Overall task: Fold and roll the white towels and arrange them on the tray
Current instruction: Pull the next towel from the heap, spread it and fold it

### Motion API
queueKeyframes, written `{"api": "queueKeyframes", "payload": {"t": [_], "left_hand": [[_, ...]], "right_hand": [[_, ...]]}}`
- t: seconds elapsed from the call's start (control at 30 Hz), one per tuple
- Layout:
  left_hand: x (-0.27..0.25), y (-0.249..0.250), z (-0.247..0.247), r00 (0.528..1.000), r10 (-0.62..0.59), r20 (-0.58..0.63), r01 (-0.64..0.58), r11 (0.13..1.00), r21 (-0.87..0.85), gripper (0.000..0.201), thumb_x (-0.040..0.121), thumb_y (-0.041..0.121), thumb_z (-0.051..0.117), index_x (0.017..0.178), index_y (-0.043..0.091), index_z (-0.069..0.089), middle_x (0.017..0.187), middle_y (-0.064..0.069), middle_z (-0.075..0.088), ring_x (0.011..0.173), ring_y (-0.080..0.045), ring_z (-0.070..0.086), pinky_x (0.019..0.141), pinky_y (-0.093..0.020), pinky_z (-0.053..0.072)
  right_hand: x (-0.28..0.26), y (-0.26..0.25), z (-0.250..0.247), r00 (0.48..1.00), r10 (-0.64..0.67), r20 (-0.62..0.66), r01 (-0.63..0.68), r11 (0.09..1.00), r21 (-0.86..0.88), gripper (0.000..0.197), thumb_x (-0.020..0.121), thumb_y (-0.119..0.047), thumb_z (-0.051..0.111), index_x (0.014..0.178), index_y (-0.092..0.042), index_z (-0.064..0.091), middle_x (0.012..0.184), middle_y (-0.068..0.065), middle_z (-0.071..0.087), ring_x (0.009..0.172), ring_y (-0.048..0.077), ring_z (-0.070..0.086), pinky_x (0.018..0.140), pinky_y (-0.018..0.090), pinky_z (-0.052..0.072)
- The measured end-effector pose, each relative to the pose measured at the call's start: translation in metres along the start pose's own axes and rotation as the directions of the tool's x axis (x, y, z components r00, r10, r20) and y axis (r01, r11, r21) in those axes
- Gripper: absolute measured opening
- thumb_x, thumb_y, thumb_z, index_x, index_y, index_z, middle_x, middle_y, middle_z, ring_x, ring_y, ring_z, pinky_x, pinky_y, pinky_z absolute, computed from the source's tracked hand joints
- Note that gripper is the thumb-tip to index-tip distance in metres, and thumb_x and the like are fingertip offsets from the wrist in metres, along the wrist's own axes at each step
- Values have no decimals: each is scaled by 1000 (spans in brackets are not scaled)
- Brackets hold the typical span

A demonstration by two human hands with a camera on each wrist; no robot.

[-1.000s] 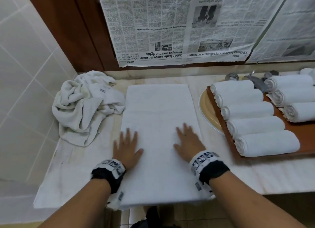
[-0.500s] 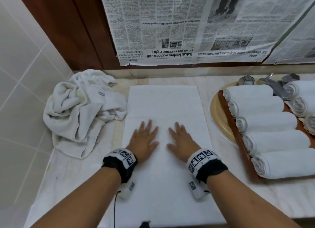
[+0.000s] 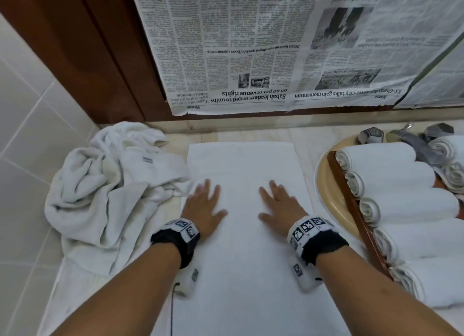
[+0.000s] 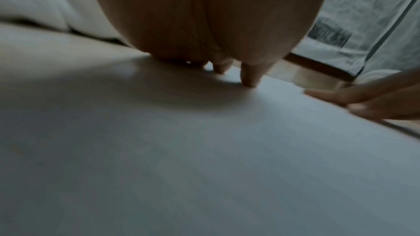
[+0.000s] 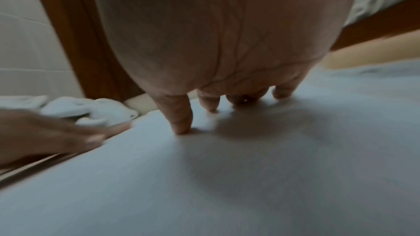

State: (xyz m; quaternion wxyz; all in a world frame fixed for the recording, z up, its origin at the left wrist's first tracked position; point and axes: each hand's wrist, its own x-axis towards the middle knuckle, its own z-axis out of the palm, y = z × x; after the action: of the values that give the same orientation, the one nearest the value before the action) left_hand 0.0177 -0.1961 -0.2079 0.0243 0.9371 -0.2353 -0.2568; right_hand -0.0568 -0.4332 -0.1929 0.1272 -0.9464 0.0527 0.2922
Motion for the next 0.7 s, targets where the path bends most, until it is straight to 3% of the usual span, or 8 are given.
{"api": "queueKeyframes", "payload": {"t": [0.13,0.2,0.33,0.4,0.5,0.53,0.6,0.7], "left_hand": [[12,-44,-21,971,-225,-78,213,968,-135,79,102,48,37,156,5,0,164,-16,1,151,-30,7,122,-38,9],[14,-27,-33,962,-264,-71,254,959,-124,79,102,49,36,155,3,0,163,-18,2,150,-33,9,122,-40,9],[17,29,-34,1000,6,16,-4,993,-120,71,105,43,30,156,10,-7,161,-15,-21,150,-34,-12,120,-43,2],[22,15,-27,994,78,75,-73,995,-62,73,103,52,25,156,14,-9,161,-11,-23,150,-33,-12,119,-45,3],[23,-40,-31,987,-157,36,158,987,-36,102,77,77,3,154,12,-14,162,-13,-16,151,-33,-8,120,-42,-3],[22,-51,-36,970,-237,47,239,969,-54,103,80,78,9,154,10,-15,163,-14,-13,151,-32,-5,121,-41,1],[24,-50,-50,957,-277,91,285,954,-96,90,99,60,30,152,5,-18,163,-17,-10,151,-32,-1,121,-38,8],[36,-1,-77,983,-172,69,180,976,-126,81,104,47,34,154,6,-14,160,-20,-19,149,-38,-10,120,-41,3]], "right_hand": [[3,32,-30,974,221,-57,-217,975,55,70,103,-42,36,159,-26,-2,164,7,-22,153,27,-9,121,44,13],[6,16,-37,973,201,-111,-197,980,42,69,103,-40,37,159,-23,1,164,9,-20,153,29,-8,122,43,9],[13,-27,-24,996,-41,-76,43,999,30,72,103,-42,41,159,-24,-1,163,7,-24,152,27,-15,122,44,2],[15,-18,-17,999,-40,-10,40,999,-18,74,103,-46,39,159,-26,-5,163,5,-25,152,26,-14,122,46,4],[18,22,-31,990,140,-7,-140,990,9,74,103,-47,37,158,-26,-9,162,6,-26,152,28,-13,122,48,10],[19,33,-38,979,202,-2,-202,979,22,73,104,-44,36,158,-25,-8,163,8,-24,152,29,-11,122,48,13],[22,39,-51,964,265,-19,-263,963,62,71,103,-40,37,159,-22,-4,164,11,-20,153,30,-9,122,47,16],[32,7,-54,978,184,-95,-169,975,147,72,104,-40,41,159,-23,-2,164,10,-20,152,30,-11,123,45,10]]}}
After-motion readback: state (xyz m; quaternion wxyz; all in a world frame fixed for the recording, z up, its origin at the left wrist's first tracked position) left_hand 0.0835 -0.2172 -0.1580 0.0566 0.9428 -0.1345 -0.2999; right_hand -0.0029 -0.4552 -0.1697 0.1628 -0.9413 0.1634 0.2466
